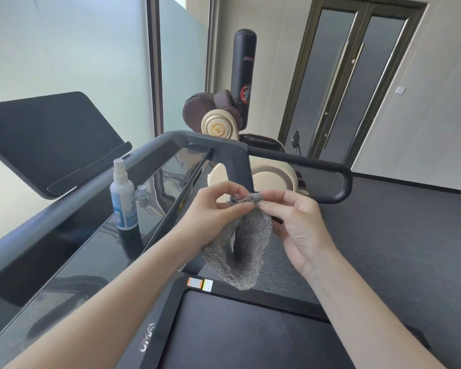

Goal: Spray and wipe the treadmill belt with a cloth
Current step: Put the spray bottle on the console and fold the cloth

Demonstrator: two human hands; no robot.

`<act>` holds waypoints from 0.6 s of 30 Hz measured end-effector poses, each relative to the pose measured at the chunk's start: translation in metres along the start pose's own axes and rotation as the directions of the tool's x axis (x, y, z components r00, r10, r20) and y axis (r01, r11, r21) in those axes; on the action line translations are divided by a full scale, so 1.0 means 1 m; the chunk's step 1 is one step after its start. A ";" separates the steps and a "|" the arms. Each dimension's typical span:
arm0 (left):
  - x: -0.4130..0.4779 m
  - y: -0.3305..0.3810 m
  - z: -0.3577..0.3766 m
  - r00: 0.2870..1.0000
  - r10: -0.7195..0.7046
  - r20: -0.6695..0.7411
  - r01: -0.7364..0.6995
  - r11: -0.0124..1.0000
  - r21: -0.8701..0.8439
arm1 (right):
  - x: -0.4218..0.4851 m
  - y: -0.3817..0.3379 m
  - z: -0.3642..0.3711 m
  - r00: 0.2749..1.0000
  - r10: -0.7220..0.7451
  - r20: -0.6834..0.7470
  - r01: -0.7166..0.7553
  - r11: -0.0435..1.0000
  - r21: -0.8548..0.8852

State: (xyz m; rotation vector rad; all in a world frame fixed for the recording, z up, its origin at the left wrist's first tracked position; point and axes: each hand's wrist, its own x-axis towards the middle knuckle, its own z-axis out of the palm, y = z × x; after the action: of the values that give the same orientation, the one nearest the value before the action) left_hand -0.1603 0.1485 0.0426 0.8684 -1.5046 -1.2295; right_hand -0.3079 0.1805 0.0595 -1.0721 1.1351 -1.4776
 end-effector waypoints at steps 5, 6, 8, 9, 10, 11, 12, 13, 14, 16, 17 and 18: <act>0.002 -0.001 -0.003 0.998 -0.033 0.044 0.032 0.999 0.036 | 0.000 -0.005 0.000 0.995 0.092 0.031 -0.095 0.991 0.099; 0.002 0.000 -0.003 0.999 -0.033 0.036 0.031 0.999 0.043 | 0.000 -0.006 0.000 0.994 0.103 0.036 -0.107 0.987 0.117; 0.001 0.000 -0.001 1.000 -0.020 0.017 0.019 0.998 0.059 | 0.000 -0.006 -0.001 0.993 0.110 0.047 -0.115 0.985 0.128; 0.001 0.000 -0.001 1.000 -0.013 0.010 0.012 0.997 0.076 | 0.000 -0.006 -0.001 0.993 0.107 0.052 -0.113 0.986 0.121; 0.000 0.000 -0.001 1.000 -0.007 0.003 0.007 0.995 0.098 | 0.000 -0.005 -0.001 0.993 0.104 0.057 -0.109 0.988 0.112; 0.000 0.001 0.000 1.000 -0.002 0.000 0.002 0.994 0.113 | 0.000 -0.004 -0.001 0.993 0.101 0.059 -0.107 0.989 0.104; -0.001 0.001 0.001 1.000 0.005 -0.004 -0.005 0.993 0.117 | -0.001 -0.004 0.000 0.993 0.099 0.060 -0.105 0.989 0.100; -0.001 0.001 0.002 1.000 0.015 -0.006 -0.014 0.993 0.115 | -0.001 -0.004 0.000 0.993 0.098 0.061 -0.104 0.990 0.098; -0.001 0.001 0.002 1.000 0.025 -0.007 -0.024 0.993 0.112 | -0.002 -0.003 0.000 0.993 0.097 0.061 -0.103 0.990 0.093; -0.002 0.003 0.003 0.999 0.048 -0.005 -0.047 0.993 0.109 | -0.002 -0.004 0.001 0.993 0.100 0.067 -0.105 0.991 0.079; -0.003 0.004 0.003 0.999 0.054 -0.005 -0.053 0.992 0.111 | -0.002 -0.004 0.001 0.992 0.104 0.068 -0.109 0.991 0.077; -0.002 0.005 0.002 0.999 0.055 -0.002 -0.054 0.992 0.111 | -0.002 -0.004 0.000 0.992 0.107 0.062 -0.112 0.990 0.080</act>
State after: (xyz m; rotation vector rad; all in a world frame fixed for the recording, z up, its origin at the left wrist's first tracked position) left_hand -0.1617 0.1525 0.0465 0.8966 -1.5941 -1.1120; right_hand -0.3079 0.1829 0.0635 -0.9735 1.0655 -1.3876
